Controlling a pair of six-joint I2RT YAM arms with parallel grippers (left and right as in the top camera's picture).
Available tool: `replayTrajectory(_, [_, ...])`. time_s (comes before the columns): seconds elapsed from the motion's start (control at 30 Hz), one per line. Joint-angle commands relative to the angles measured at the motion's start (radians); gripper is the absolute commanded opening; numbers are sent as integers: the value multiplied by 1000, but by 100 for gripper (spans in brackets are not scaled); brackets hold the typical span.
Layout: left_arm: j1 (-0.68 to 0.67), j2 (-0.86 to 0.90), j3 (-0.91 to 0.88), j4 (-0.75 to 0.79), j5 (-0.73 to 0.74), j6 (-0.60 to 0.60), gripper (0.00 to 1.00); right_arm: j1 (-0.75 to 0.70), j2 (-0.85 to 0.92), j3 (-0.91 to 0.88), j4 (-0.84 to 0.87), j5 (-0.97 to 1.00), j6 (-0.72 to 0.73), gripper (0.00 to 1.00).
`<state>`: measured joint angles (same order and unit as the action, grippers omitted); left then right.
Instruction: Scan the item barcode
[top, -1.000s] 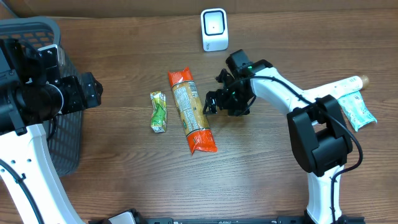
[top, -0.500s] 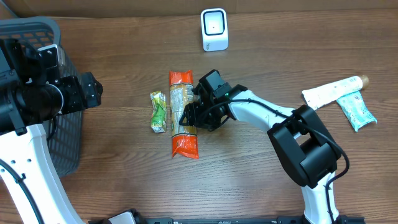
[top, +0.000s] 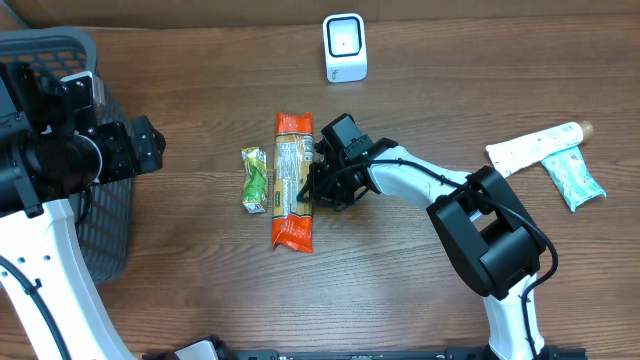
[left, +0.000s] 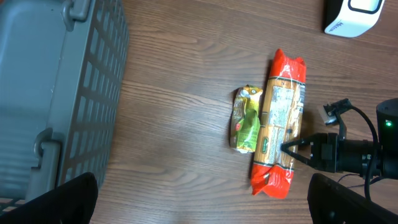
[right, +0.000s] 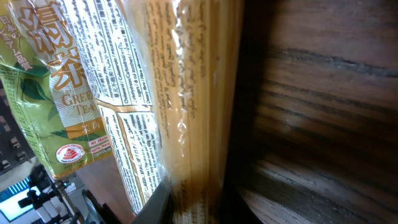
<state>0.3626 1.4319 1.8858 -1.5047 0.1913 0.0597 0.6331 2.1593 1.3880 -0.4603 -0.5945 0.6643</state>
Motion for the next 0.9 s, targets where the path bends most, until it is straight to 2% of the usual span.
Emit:
replayTrajectory(0.0, [3,6,6,-2,9,19,100,-8,63,-18,-38,73,-35,4])
replayTrajectory(0.13, [3,6,6,-2,9,19,100,-42,-8,20,-164,178,-71,4])
replayTrajectory(0.27, [3,6,6,-2,9,19,99,-45,-135,49,-329,443,-106,4])
replayTrajectory(0.43, [3,6,6,-2,9,19,100,12,-238,69,-474,755,-116,4])
replayTrajectory(0.57, [3,6,6,-2,9,19,99,90,-224,69,-553,943,-122,4])
replayTrajectory(0.83, [3,6,6,-2,9,19,100,228,-107,71,-592,967,-229,4])
replayTrajectory(0.87, [3,6,6,-2,9,19,100,244,-98,71,-596,968,-247,6])
